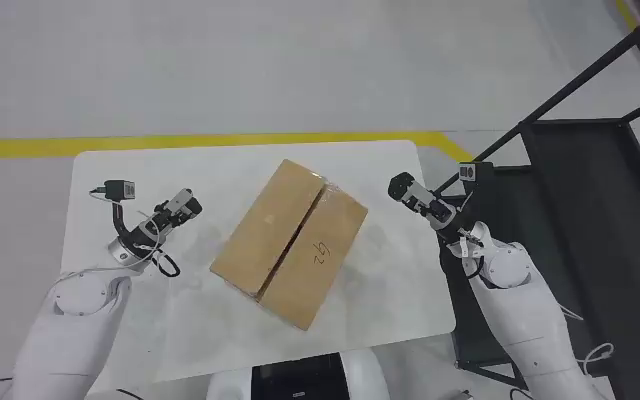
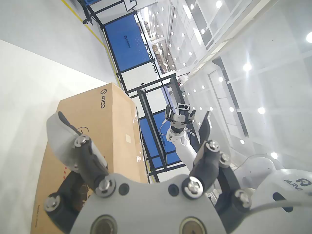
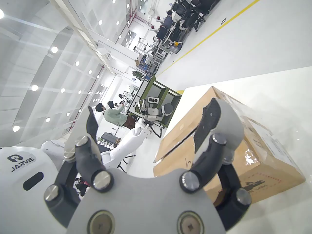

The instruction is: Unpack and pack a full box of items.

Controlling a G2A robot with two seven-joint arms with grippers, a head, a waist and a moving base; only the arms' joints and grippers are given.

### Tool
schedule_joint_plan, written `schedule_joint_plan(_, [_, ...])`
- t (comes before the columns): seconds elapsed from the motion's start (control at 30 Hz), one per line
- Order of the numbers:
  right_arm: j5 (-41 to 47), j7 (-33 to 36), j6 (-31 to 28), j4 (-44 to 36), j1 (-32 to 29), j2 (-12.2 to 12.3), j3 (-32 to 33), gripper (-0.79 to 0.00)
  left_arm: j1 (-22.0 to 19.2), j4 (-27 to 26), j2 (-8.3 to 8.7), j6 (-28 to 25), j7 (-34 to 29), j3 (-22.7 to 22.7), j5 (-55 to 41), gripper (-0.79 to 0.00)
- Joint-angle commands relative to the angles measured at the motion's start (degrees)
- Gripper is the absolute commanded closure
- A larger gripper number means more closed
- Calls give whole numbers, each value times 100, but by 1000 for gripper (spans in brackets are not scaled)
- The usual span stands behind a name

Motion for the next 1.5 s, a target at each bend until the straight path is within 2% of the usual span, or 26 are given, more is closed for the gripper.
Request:
schedule_joint_plan(0.0, [0, 0, 0, 0, 0, 0, 0, -785, 0, 0, 0, 0, 0, 0, 0, -785])
schedule_joint_plan(0.4, [6, -47, 105, 44, 28, -18, -120, -785, 0, 0, 0, 0, 0, 0, 0, -785])
schedule_joint_plan(0.67, [-832, -182, 47, 1457, 786, -80, -504, -785, 0, 0, 0, 0, 0, 0, 0, -785])
schedule_joint_plan(0.93, [-1100, -222, -281, 2737, 1543, -230, -1176, -785, 0, 0, 0, 0, 0, 0, 0, -785])
schedule_joint_plan(1.07, [-798, -8, -441, 3039, 1788, -314, -1491, -785, 0, 0, 0, 0, 0, 0, 0, -785])
schedule_joint_plan(1.2, [-402, 539, -494, 3164, 1882, -343, -1681, -785, 0, 0, 0, 0, 0, 0, 0, -785])
schedule_joint_plan(1.47, [-36, 1446, -373, 2982, 1673, -235, -1552, -785, 0, 0, 0, 0, 0, 0, 0, -785])
